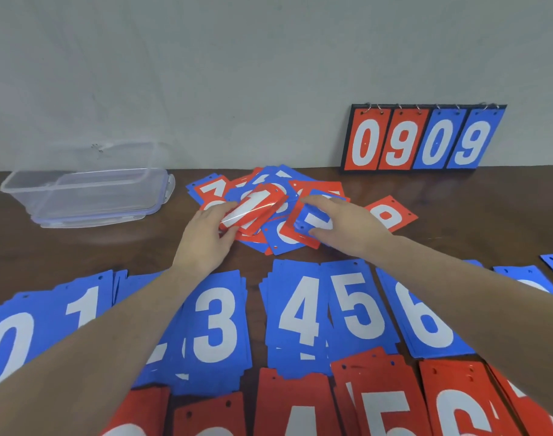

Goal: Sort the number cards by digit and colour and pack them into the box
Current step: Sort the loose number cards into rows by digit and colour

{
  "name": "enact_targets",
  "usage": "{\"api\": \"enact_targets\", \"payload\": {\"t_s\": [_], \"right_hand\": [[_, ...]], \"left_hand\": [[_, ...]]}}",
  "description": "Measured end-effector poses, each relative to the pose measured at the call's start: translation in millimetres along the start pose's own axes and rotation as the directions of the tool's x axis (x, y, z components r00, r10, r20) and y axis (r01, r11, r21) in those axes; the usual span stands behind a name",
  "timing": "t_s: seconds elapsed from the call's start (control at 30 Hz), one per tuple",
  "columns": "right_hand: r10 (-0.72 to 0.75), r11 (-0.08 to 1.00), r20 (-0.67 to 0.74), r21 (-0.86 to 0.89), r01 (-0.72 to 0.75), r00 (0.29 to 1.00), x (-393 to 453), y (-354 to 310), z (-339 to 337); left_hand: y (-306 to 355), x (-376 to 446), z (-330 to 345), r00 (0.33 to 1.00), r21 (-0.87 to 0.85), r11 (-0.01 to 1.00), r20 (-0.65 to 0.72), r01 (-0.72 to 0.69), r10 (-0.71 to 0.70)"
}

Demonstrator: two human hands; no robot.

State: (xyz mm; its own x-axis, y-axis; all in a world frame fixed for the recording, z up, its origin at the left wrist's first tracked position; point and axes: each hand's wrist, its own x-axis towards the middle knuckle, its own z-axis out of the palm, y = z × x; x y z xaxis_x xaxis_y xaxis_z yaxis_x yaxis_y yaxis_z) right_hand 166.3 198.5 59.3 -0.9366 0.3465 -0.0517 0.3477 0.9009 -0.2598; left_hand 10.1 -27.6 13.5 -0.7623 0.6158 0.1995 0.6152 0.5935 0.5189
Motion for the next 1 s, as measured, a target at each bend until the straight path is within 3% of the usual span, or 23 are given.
{"api": "enact_targets", "payload": {"t_s": [0.17, 0.33, 0.57, 0.67, 0.77, 0.83, 1.0], "right_hand": [[0.021, 0.991, -0.124, 0.135, -0.004, 0.992, -7.6, 0.2, -11.7], [0.078, 0.966, -0.241, 0.26, -0.013, 0.967, -15.1, 12.4, -25.0], [0.187, 0.911, -0.278, 0.408, -0.06, 0.942, -22.1, 42.7, -28.5], [0.292, 0.791, -0.225, 0.603, -0.102, 0.93, -41.7, 42.9, -39.7], [0.286, 0.526, -0.054, 0.843, -0.11, 0.957, -62.8, 43.1, -45.5], [0.246, 0.424, 0.017, 0.897, -0.123, 0.969, -74.2, 44.1, -46.8], [0.109, 0.29, 0.097, 0.949, -0.125, 0.989, -102.5, 47.6, -46.5]], "left_hand": [[5.9, -1.3, -7.8, 0.997, 0.102, 0.995, 0.077, -0.021, 0.013], [11.2, 11.9, -16.7, 0.977, 0.227, 0.974, 0.198, 0.028, -0.074], [33.4, 17.0, -24.3, 0.952, 0.078, 0.976, 0.217, 0.204, -0.217], [47.6, 9.4, -23.7, 0.946, -0.078, 0.96, 0.209, 0.268, -0.247], [69.6, -6.2, -18.0, 0.937, -0.229, 0.92, 0.227, 0.318, -0.267], [89.2, -19.6, -15.7, 0.931, -0.314, 0.882, 0.22, 0.351, -0.292], [141.6, -57.2, -4.4, 0.93, -0.373, 0.861, 0.254, 0.347, -0.265]]}}
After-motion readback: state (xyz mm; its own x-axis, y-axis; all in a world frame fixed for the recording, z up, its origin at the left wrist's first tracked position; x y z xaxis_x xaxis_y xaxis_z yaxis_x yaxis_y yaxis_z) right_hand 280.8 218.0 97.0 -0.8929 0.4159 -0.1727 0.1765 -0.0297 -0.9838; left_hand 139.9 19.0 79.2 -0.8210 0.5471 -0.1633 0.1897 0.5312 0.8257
